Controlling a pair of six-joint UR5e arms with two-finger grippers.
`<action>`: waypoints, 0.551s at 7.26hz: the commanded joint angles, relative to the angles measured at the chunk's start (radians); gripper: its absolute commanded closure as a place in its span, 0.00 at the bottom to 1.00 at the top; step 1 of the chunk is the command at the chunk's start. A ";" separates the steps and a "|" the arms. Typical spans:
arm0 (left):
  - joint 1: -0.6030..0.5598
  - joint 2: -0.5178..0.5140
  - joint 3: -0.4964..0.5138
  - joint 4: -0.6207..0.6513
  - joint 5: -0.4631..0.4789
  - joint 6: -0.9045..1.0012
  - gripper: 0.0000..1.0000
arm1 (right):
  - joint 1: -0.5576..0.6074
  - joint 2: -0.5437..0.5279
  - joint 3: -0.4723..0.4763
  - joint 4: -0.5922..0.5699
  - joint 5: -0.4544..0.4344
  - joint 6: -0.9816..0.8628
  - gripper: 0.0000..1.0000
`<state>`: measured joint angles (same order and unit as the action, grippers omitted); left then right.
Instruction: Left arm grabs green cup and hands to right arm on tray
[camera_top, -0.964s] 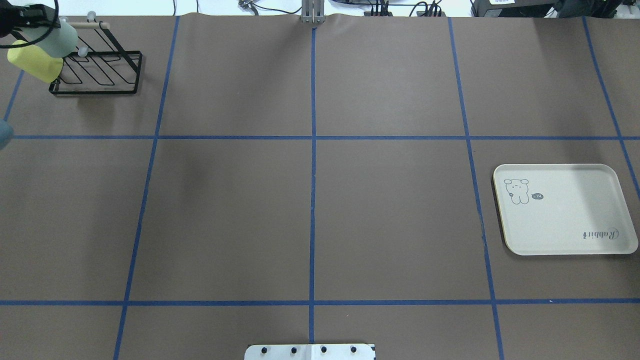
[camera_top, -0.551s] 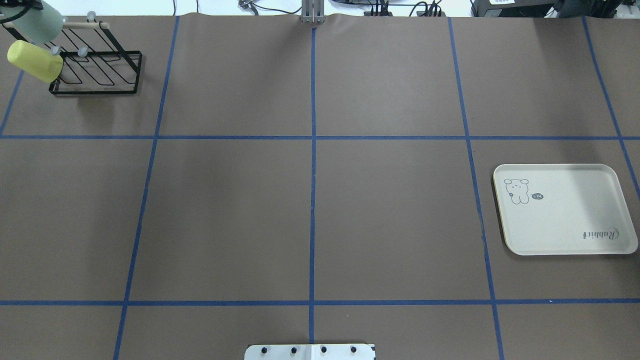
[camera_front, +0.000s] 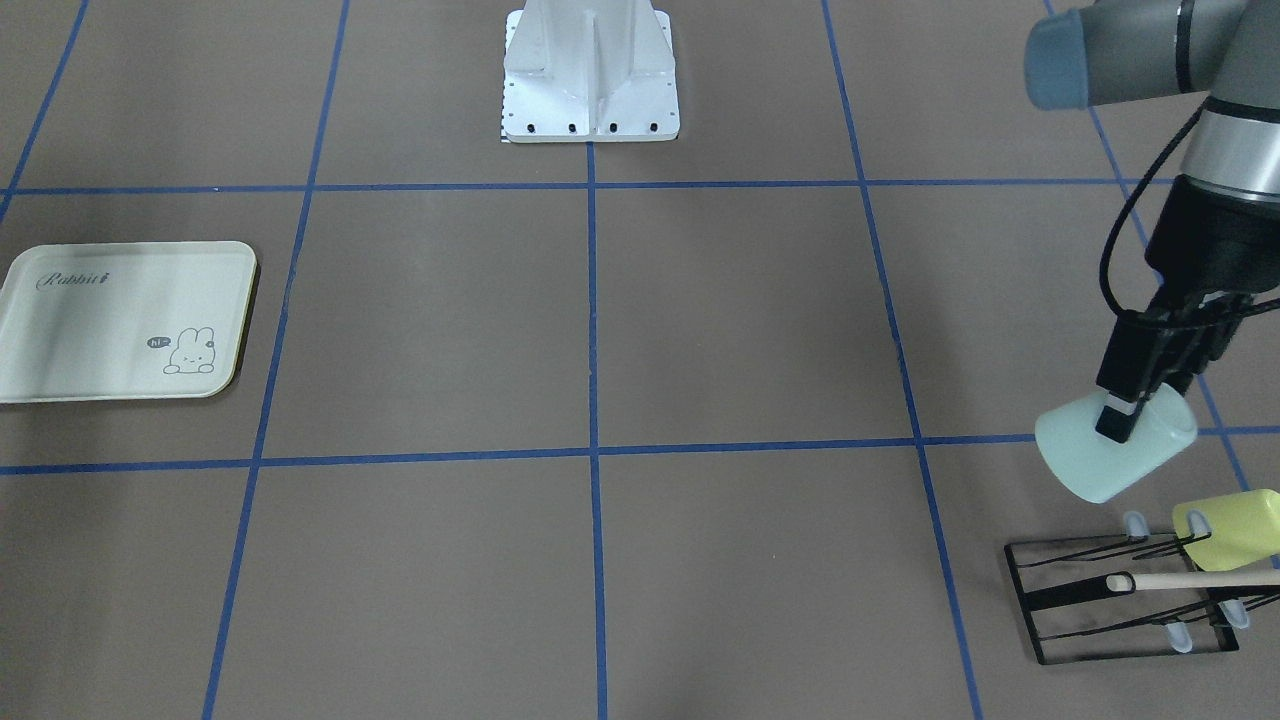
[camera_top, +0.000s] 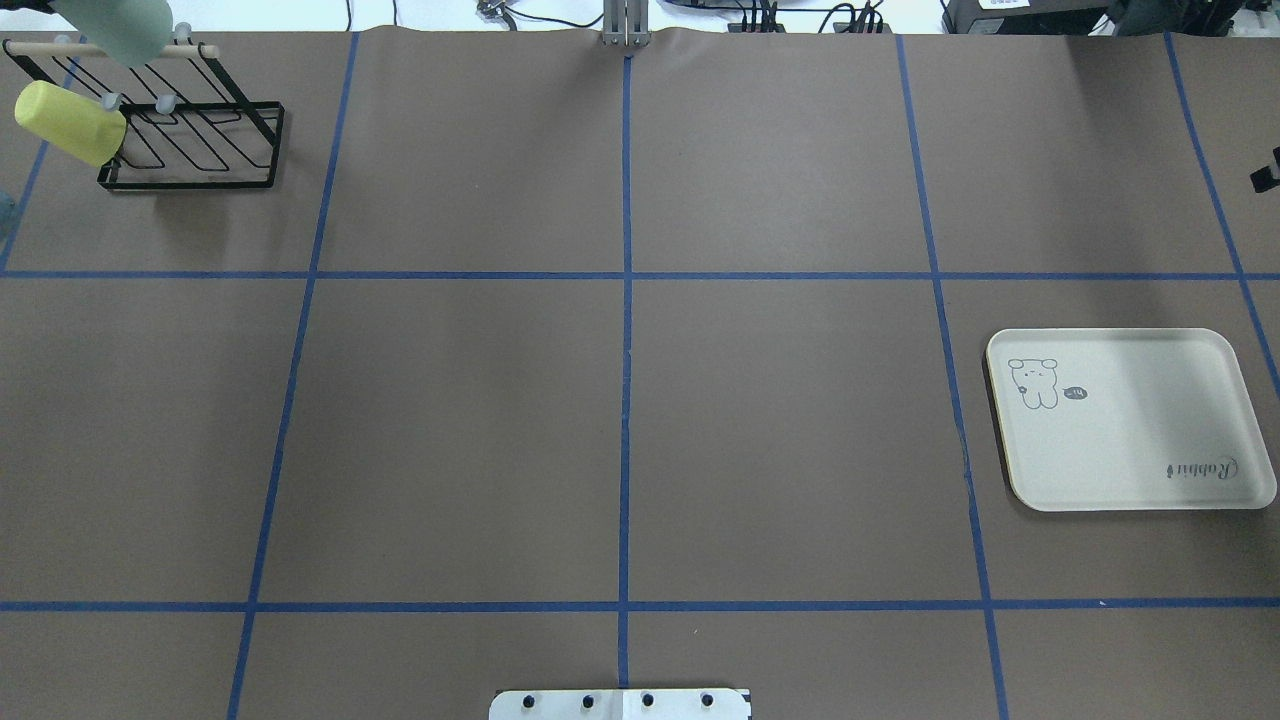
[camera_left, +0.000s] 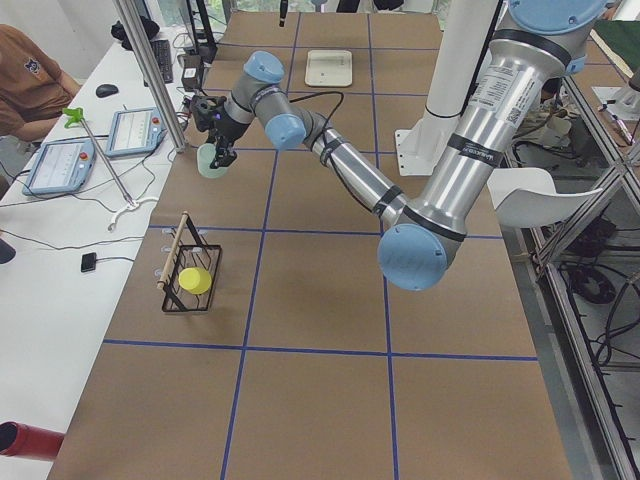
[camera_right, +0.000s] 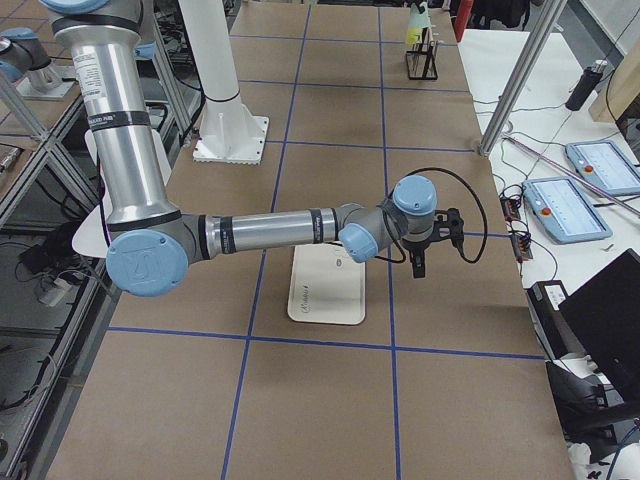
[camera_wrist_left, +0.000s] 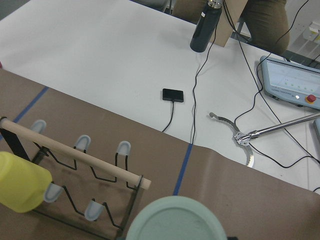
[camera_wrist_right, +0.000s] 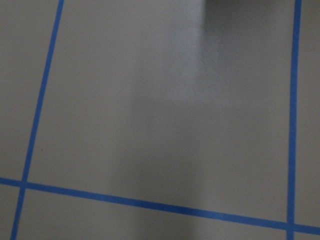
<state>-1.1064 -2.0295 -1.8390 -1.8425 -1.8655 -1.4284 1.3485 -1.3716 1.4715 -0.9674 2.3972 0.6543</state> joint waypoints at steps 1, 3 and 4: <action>0.118 -0.084 -0.005 -0.007 -0.006 -0.247 0.88 | -0.069 0.056 -0.017 0.252 0.075 0.483 0.00; 0.233 -0.133 -0.008 -0.011 -0.004 -0.413 0.88 | -0.120 0.066 0.016 0.443 0.097 0.639 0.00; 0.276 -0.170 -0.006 -0.008 0.000 -0.494 0.88 | -0.133 0.068 0.021 0.540 0.096 0.728 0.00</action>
<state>-0.8908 -2.1613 -1.8459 -1.8510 -1.8692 -1.8205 1.2372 -1.3085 1.4850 -0.5481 2.4860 1.2769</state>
